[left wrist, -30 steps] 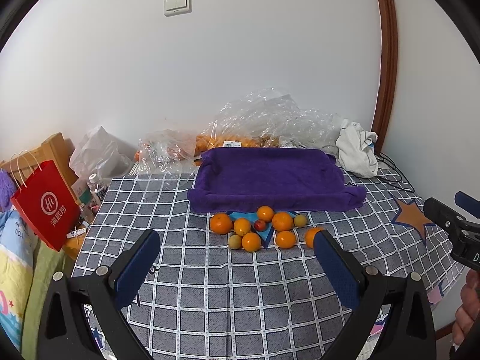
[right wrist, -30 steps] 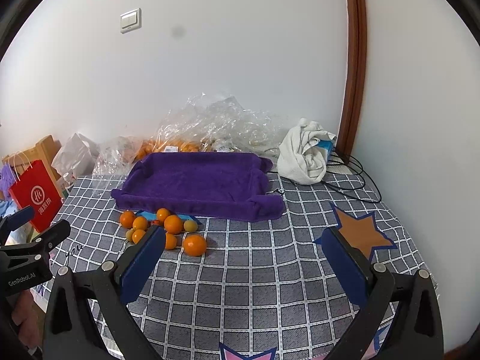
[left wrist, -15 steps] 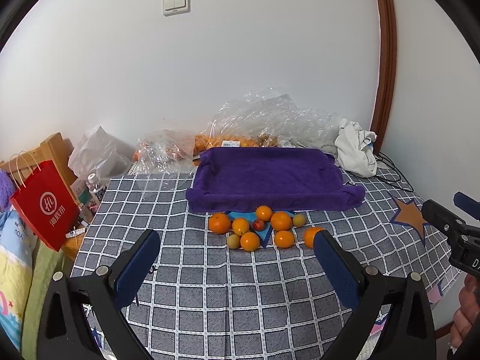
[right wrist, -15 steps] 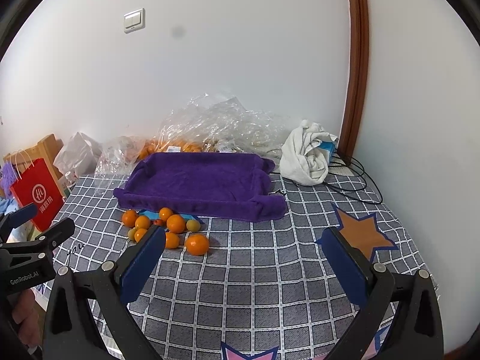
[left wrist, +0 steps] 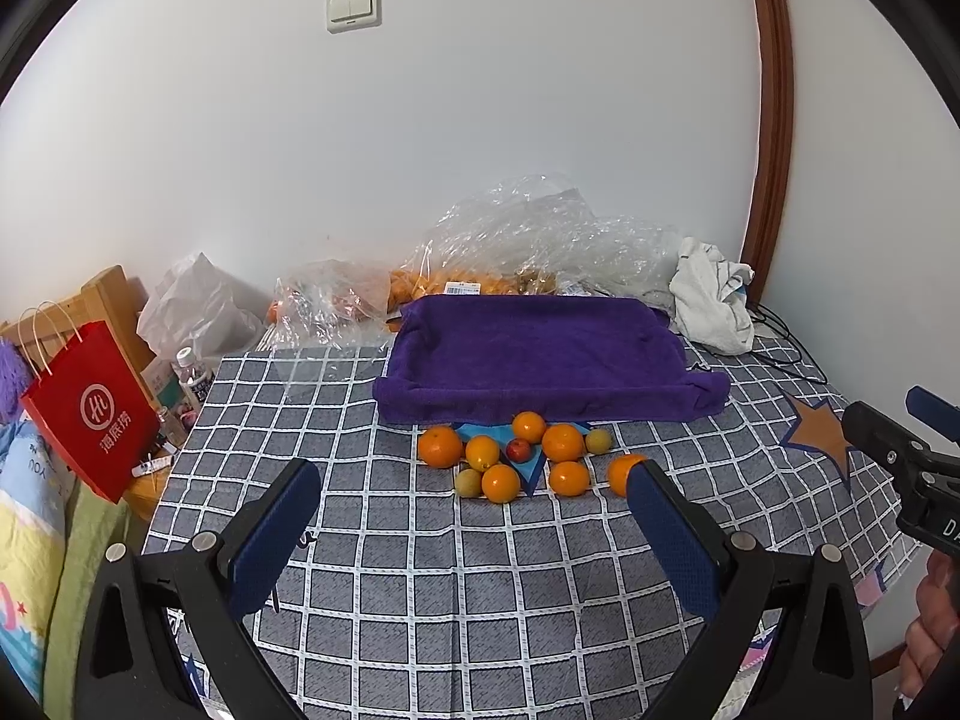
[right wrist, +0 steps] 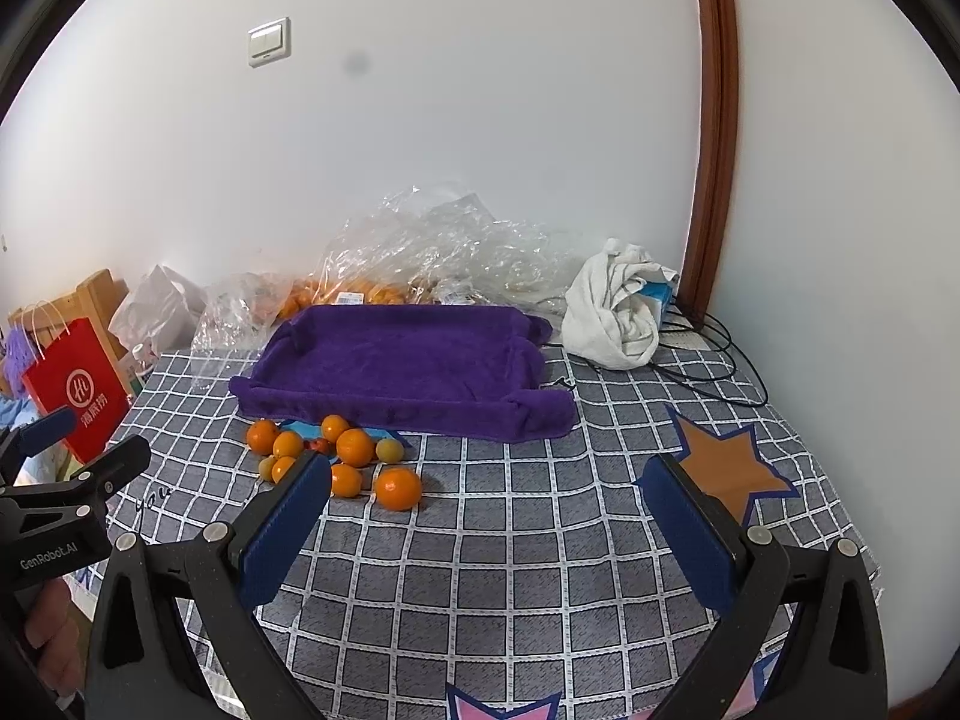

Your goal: Organize fruits

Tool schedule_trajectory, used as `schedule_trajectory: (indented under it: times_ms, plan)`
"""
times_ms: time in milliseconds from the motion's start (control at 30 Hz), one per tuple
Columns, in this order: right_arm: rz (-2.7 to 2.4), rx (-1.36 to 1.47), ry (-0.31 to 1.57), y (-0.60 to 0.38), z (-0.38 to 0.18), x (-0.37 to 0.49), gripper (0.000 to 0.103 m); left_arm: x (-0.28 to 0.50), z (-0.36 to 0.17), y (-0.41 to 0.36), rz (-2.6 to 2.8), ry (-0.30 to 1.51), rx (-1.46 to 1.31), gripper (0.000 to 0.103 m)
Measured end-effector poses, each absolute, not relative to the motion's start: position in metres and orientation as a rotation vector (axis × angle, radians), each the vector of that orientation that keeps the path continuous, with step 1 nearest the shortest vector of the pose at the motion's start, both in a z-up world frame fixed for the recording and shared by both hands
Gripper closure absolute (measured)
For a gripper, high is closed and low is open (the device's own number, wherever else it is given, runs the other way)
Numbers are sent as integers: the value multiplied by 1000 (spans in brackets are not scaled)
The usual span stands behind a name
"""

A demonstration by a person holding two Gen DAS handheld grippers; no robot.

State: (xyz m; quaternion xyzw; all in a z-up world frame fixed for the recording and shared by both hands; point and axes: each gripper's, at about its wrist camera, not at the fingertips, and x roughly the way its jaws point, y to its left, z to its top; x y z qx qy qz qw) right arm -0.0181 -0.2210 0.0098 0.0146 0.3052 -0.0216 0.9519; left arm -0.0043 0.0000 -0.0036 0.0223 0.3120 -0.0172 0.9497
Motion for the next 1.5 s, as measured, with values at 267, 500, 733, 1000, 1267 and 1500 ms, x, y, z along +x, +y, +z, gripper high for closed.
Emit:
schedule_trajectory:
  times_ms: [267,500,733,1000,1267,1500]
  plan:
    - [-44,27,620,-221,9,-19,1,-3,-2,-1,-38,633,48,0]
    - [-46,31,619,-222,10,-18,1,-7,-2,-2,-40,626,50,0]
    - [-45,7,622,-219,10,-18,1,-8,0,-2,-43,622,46,0]
    - [-52,-10,624,-216,8,-16,1,-7,-1,-1,-42,622,51,0]
    - [-93,-23,621,-219,-4,-5,1,9,-12,6,-47,642,44,0]
    - [-39,20,654,-228,-25,19,1,31,-34,18,-38,666,50,0]
